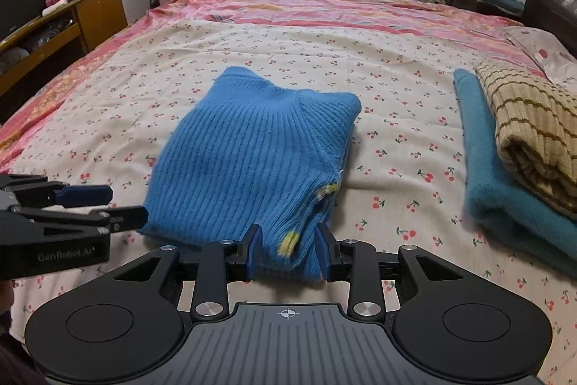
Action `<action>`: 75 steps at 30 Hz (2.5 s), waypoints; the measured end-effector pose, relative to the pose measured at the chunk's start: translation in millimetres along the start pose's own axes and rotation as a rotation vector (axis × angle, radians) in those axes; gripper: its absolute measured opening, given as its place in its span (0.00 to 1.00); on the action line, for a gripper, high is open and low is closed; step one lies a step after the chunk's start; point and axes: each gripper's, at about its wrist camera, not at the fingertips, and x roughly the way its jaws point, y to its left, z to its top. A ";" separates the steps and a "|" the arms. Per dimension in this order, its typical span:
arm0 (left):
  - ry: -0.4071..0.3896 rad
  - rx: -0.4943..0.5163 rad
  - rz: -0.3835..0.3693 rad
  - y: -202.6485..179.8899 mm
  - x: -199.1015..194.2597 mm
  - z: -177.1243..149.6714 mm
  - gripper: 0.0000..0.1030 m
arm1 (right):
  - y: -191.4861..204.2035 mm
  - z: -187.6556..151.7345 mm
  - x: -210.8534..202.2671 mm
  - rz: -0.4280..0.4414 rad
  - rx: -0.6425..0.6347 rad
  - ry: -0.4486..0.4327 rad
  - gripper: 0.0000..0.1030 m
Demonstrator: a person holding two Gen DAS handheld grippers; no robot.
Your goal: Fold small clothes
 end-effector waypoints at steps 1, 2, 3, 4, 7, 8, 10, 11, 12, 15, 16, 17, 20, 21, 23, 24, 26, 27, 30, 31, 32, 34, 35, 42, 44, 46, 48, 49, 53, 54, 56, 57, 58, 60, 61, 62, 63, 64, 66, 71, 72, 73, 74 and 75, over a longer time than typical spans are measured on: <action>0.002 -0.001 0.004 -0.2 -0.9 -1.4 0.51 | 1.3 -1.1 -1.4 0.000 0.003 -0.001 0.31; 0.006 -0.004 0.005 -0.4 -1.7 -2.7 0.51 | 2.4 -2.2 -2.5 0.000 0.007 -0.001 0.31; 0.008 -0.006 0.005 -0.5 -2.2 -3.8 0.51 | 3.5 -3.2 -3.5 -0.001 0.013 0.000 0.31; 0.009 -0.008 0.009 -1.5 -3.0 -5.3 0.51 | 4.4 -4.3 -4.1 -0.001 0.017 0.001 0.32; 0.012 -0.007 0.015 -3.1 -4.8 -9.2 0.52 | 7.9 -8.7 -5.3 -0.004 0.012 0.004 0.32; 0.016 -0.008 0.018 -3.7 -5.0 -10.9 0.52 | 8.6 -10.6 -5.9 -0.006 0.014 0.005 0.32; 0.023 -0.006 0.025 -4.9 -4.9 -14.2 0.53 | 8.7 -14.3 -6.6 -0.002 0.025 0.008 0.33; 0.027 -0.004 0.031 -6.2 -5.1 -16.5 0.57 | 9.2 -16.4 -7.0 -0.001 0.029 0.009 0.34; 0.029 -0.003 0.034 -7.1 -5.6 -18.6 0.58 | 9.8 -18.3 -7.3 -0.001 0.032 0.010 0.36; 0.034 -0.011 0.036 -8.8 -6.9 -24.5 0.59 | 13.2 -26.4 -8.3 -0.004 0.026 0.012 0.36; 0.037 -0.014 0.036 -9.4 -7.1 -26.3 0.61 | 14.5 -28.6 -8.2 -0.006 0.023 0.014 0.36; 0.041 -0.014 0.041 -10.2 -7.1 -28.2 0.62 | 15.5 -31.4 -7.9 -0.005 0.022 0.019 0.36; 0.057 0.005 0.070 -14.7 -6.6 -32.8 0.66 | 16.9 -38.8 -8.1 0.001 0.028 0.029 0.37; 0.063 0.012 0.077 -16.0 -6.4 -34.1 0.66 | 17.2 -41.5 -8.3 0.003 0.030 0.030 0.37; 0.065 0.021 0.081 -18.3 -6.5 -36.3 0.66 | 17.5 -45.3 -8.7 0.004 0.035 0.035 0.37; 0.063 0.021 0.078 -18.9 -7.1 -37.4 0.66 | 17.0 -47.0 -8.6 0.003 0.038 0.036 0.37; 0.062 0.018 0.072 -19.7 -7.6 -38.7 0.67 | 15.8 -49.4 -8.5 0.002 0.045 0.041 0.39; 0.063 0.015 0.068 -19.9 -7.6 -38.8 0.67 | 15.0 -50.3 -8.6 0.001 0.048 0.042 0.40; 0.061 0.007 0.063 -19.9 -7.6 -39.6 0.69 | 13.9 -51.4 -9.6 -0.002 0.054 0.040 0.41; 0.061 0.005 0.062 -19.9 -7.7 -39.6 0.70 | 13.6 -51.7 -9.9 0.000 0.057 0.040 0.41; 0.059 0.002 0.063 -19.9 -7.8 -39.8 0.72 | 13.7 -52.0 -10.2 0.001 0.058 0.039 0.41; 0.061 0.003 0.069 -20.4 -7.8 -40.2 0.73 | 15.0 -52.9 -10.5 0.003 0.056 0.040 0.42; 0.061 0.005 0.073 -20.7 -7.9 -40.5 0.73 | 15.9 -53.4 -10.5 0.003 0.053 0.040 0.43; 0.059 0.003 0.089 -21.7 -10.4 -42.2 0.78 | 19.9 -56.2 -11.6 -0.001 0.043 0.036 0.45; 0.056 -0.003 0.087 -21.4 -12.0 -42.6 0.80 | 20.0 -56.8 -12.2 -0.001 0.046 0.035 0.46; 0.053 -0.010 0.084 -21.2 -13.7 -43.0 0.82 | 19.7 -57.7 -12.6 -0.002 0.049 0.035 0.46; 0.047 -0.012 0.088 -21.5 -15.5 -44.0 0.84 | 19.7 -59.1 -13.4 -0.003 0.054 0.033 0.46; 0.044 -0.012 0.092 -21.8 -16.3 -44.4 0.85 | 19.6 -59.9 -13.7 -0.004 0.056 0.032 0.46; 0.033 -0.017 0.093 -23.0 -19.2 -46.9 0.90 | 19.7 -62.9 -14.4 -0.003 0.059 0.033 0.46; 0.032 -0.020 0.093 -23.4 -19.4 -47.3 0.91 | 19.9 -63.8 -14.4 -0.002 0.060 0.034 0.46; 0.028 -0.023 0.105 -24.0 -19.6 -48.4 0.92 | 20.1 -65.7 -14.1 -0.001 0.060 0.036 0.46; 0.026 -0.023 0.108 -23.9 -19.5 -48.9 0.92 | 20.1 -66.7 -13.8 0.000 0.061 0.037 0.46; 0.024 -0.023 0.110 -23.9 -19.6 -49.4 0.93 | 20.1 -67.2 -13.5 0.000 0.062 0.039 0.46; 0.026 -0.027 0.108 -23.7 -19.1 -50.0 0.93 | 20.3 -68.3 -12.7 0.000 0.063 0.041 0.46; 0.027 -0.031 0.109 -23.4 -18.8 -50.2 0.93 | 20.3 -68.6 -12.5 -0.001 0.064 0.042 0.46; 0.026 -0.033 0.110 -23.0 -18.5 -51.0 0.93 | 20.5 -68.7 -12.5 0.000 0.065 0.042 0.46; 0.024 -0.034 0.112 -22.9 -18.1 -51.6 0.93 | 20.4 -69.0 -12.4 0.000 0.065 0.043 0.46; 0.022 -0.031 0.112 -23.1 -17.9 -52.1 0.93 | 20.5 -69.1 -12.4 -0.001 0.065 0.043 0.46; 0.018 -0.027 0.114 -23.6 -18.0 -53.0 0.93 | 20.4 -69.0 -12.2 0.000 0.066 0.043 0.47; 0.018 -0.031 0.114 -22.9 -18.1 -53.5 0.93 | 20.4 -69.1 -12.3 0.001 0.065 0.043 0.47; 0.018 -0.034 0.116 -22.4 -18.0 -53.6 0.93 | 20.3 -69.2 -12.3 0.001 0.065 0.043 0.47; 0.018 -0.034 0.117 -22.3 -17.9 -53.8 0.93 | 20.4 -69.5 -12.1 0.000 0.065 0.043 0.47; 0.019 -0.034 0.117 -22.2 -17.9 -54.0 0.93 | 20.5 -69.5 -12.1 0.000 0.065 0.043 0.47; 0.019 -0.033 0.117 -22.6 -18.0 -54.2 0.93 | 20.3 -69.7 -11.9 -0.001 0.066 0.043 0.47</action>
